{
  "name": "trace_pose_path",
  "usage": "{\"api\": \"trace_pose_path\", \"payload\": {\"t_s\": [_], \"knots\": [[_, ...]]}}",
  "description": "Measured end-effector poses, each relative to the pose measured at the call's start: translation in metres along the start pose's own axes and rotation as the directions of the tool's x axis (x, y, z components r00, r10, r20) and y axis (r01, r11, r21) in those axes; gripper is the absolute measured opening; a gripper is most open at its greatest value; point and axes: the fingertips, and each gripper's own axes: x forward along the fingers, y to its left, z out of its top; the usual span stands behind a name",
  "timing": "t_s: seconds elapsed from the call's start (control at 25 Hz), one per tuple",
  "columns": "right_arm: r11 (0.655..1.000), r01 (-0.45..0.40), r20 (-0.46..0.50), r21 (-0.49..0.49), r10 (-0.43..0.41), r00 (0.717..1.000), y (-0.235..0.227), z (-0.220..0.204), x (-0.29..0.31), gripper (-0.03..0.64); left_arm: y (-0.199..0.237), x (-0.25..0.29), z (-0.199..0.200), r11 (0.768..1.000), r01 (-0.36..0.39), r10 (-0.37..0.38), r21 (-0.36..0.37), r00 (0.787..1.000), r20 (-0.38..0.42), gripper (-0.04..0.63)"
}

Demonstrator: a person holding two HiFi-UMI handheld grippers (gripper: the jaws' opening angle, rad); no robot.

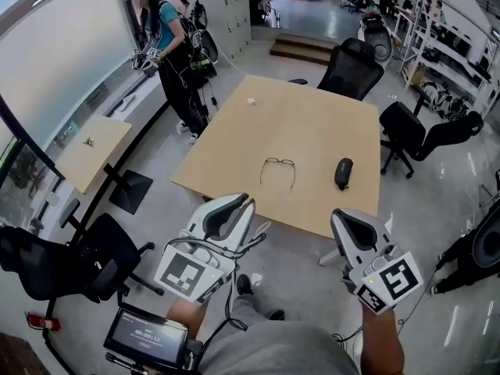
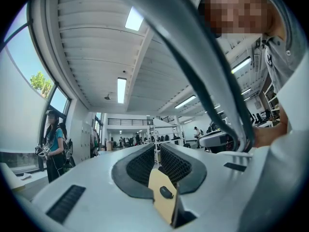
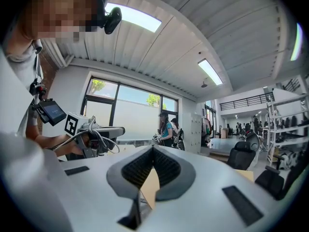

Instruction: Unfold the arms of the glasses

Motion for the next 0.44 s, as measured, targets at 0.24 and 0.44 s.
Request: {"api": "trace_pose_path", "payload": {"t_s": [0.24, 0.44], "knots": [[1.000, 0.000, -0.006, 0.001, 0.000, 1.000, 0.0037, -0.0041, 0.0013, 0.008, 0.0010, -0.0026, -0.0049, 1.000, 0.004, -0.004, -0.003, 1.000, -0.005, 0.040], [1.000, 0.002, -0.008, 0.004, -0.002, 1.000, 0.0036, -0.0082, -0.0006, 0.008, -0.0018, -0.0018, -0.0089, 1.000, 0.008, -0.008, -0.004, 1.000, -0.009, 0.040]]}}
